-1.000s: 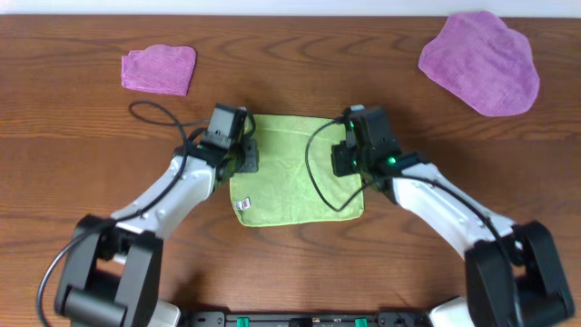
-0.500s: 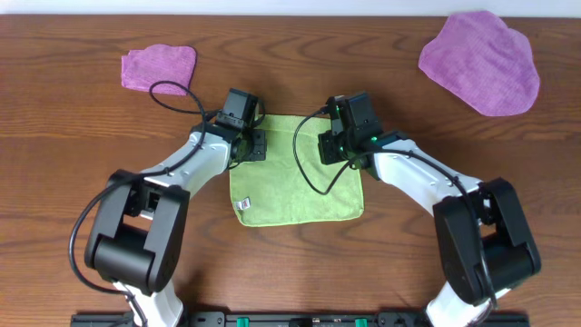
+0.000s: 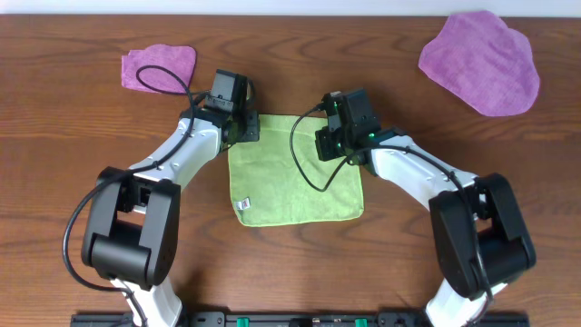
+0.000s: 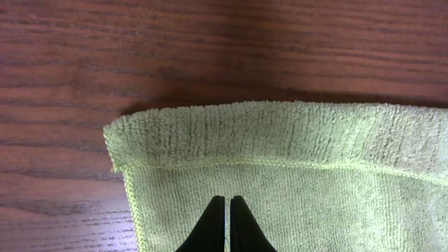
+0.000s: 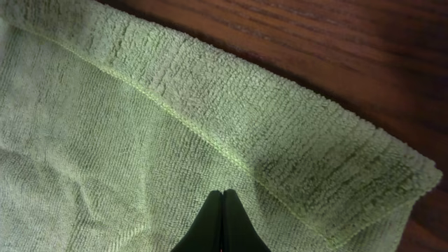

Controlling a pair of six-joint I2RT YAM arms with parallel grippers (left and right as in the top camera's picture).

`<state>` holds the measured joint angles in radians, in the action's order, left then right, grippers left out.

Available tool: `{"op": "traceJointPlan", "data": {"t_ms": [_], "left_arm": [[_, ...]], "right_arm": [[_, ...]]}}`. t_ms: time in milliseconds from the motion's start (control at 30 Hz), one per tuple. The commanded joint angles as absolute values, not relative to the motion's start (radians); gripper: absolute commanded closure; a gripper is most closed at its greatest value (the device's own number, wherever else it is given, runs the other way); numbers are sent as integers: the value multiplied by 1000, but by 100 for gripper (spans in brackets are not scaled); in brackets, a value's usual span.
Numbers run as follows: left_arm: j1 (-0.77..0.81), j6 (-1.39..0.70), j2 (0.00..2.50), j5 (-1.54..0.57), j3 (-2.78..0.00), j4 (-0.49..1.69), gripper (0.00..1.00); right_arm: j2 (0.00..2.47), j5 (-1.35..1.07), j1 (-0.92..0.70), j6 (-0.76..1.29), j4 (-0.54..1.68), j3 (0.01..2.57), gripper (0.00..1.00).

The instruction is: Fold the cloth

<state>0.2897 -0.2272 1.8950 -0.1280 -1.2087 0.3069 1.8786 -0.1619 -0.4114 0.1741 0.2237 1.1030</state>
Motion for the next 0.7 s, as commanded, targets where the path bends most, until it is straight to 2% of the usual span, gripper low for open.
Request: {"op": "traceJointPlan", "data": {"t_ms": [0, 667], "left_arm": [[290, -205, 1925, -132, -1226, 310, 94], [309, -205, 1952, -184, -1229, 322, 94]], "right_arm": [[1917, -192, -405, 159, 228, 1146, 99], [1971, -192, -406, 141, 295, 1229, 99]]}}
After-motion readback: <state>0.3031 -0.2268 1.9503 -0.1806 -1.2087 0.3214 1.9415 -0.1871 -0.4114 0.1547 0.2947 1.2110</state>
